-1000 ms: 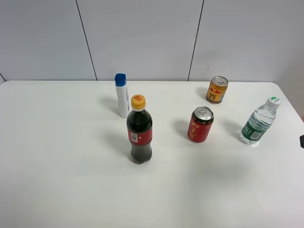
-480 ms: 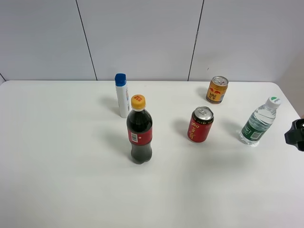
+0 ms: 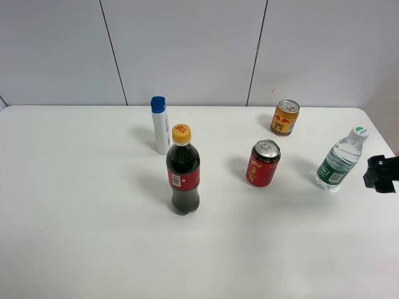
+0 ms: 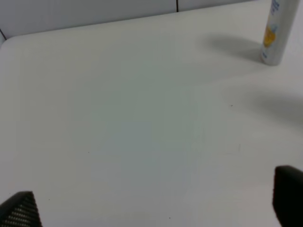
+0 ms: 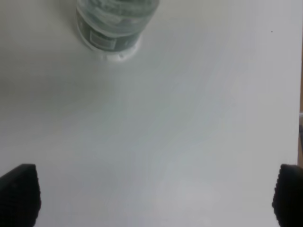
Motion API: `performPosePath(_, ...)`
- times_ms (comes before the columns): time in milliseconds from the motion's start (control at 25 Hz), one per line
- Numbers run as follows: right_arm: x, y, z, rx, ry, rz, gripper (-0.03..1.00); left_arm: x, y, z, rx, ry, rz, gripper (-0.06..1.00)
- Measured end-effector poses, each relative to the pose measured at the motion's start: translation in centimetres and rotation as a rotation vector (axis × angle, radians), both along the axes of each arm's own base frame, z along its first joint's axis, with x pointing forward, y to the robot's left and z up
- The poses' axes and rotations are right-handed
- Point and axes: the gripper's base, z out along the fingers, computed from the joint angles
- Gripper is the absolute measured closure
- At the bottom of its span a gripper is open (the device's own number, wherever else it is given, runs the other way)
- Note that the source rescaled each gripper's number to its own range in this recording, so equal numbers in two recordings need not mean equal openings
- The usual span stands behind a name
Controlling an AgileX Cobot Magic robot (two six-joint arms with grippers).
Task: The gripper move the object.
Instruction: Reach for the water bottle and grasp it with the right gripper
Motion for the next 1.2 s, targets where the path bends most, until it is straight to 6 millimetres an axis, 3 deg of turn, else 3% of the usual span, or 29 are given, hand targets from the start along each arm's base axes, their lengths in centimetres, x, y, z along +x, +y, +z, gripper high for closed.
performPosePath(440,2.8,0.1,-2.7,0.020,0.060,-0.015,-0.03,0.0,0.0,0.0,0.000,0.000,0.000,-0.06)
performPosePath(720,3.7,0.1,-3.0,0.029,0.002,-0.025,-0.03,0.0,0.0,0.0,0.000,0.000,0.000,-0.06)
performPosePath(840,3.5,0.2,-4.1,0.040,-0.032,-0.010,-0.03,0.0,0.0,0.0,0.000,0.000,0.000,-0.06)
performPosePath(1000,2.0,0.6,-7.4,0.070,-0.053,0.021,-0.03,0.0,0.0,0.0,0.000,0.000,0.000,-0.06)
performPosePath(1200,1.1,0.9,-9.0,0.103,-0.076,0.015,-0.03,0.0,0.0,0.0,0.000,0.000,0.000,-0.06)
